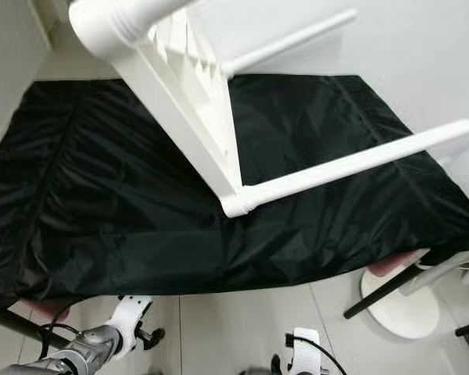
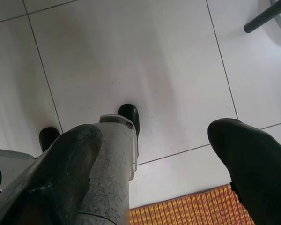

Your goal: Building children table

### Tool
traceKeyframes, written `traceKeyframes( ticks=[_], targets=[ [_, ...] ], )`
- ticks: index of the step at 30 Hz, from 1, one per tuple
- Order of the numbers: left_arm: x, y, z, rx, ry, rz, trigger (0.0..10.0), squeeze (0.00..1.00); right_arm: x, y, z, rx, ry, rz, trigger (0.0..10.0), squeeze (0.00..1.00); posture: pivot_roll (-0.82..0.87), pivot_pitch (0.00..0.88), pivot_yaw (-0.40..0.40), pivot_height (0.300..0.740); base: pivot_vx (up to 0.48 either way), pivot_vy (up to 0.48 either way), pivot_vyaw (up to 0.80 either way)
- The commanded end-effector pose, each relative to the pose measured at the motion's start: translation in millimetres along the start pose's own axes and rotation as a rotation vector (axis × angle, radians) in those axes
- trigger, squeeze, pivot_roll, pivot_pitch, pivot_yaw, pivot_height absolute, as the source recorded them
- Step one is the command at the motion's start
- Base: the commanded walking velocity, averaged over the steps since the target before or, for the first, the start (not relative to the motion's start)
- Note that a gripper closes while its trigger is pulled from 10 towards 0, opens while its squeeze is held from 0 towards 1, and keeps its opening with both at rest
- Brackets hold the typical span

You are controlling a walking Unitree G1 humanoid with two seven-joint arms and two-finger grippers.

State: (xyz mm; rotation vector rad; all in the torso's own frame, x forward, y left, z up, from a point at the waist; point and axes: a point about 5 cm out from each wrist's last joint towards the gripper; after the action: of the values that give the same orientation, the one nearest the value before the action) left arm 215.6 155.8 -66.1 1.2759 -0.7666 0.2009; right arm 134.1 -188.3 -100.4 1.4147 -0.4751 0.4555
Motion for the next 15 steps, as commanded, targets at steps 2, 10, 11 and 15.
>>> traceKeyframes(
  ticks=[2,10,11,15],
  targets=[
    [-7.3,0.8,-0.7,0.037,0.014,-0.019,10.0,0.0,-18.1,4.7,2.5,-0.004,0.002,-0.069,10.0,0.0,0.01,0.0,0.009,0.74,0.0,0.0,0.0],
    [-8.7,0.8,0.4,0.035,0.006,-0.02,10.0,0.0,-19.2,5.1,3.9,-0.007,0.006,-0.071,10.0,0.0,0.01,0.002,0.007,0.74,0.0,0.0,0.0],
    [-8.7,0.8,0.4,0.035,0.006,-0.02,10.0,0.0,-19.2,5.1,3.9,-0.007,0.006,-0.071,10.0,0.0,0.01,0.002,0.007,0.74,0.0,0.0,0.0],
    [-9.3,0.8,0.7,0.035,0.008,-0.021,10.0,0.0,-18.9,5.0,4.0,-0.006,0.004,-0.069,10.0,0.0,0.01,0.003,0.007,0.74,0.0,-0.148,0.0]
  ],
)
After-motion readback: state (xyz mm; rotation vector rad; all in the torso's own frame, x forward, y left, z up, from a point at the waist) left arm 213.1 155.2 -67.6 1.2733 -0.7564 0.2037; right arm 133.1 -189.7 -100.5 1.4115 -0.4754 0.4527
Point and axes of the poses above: a point about 5 cm out from each wrist's last joint towards the gripper, its own y axis pointing back from the gripper into the wrist, its own x axis along the axis of the wrist's last joint, z = x × y, and after that the axes turned 6 degrees about y, right-handed
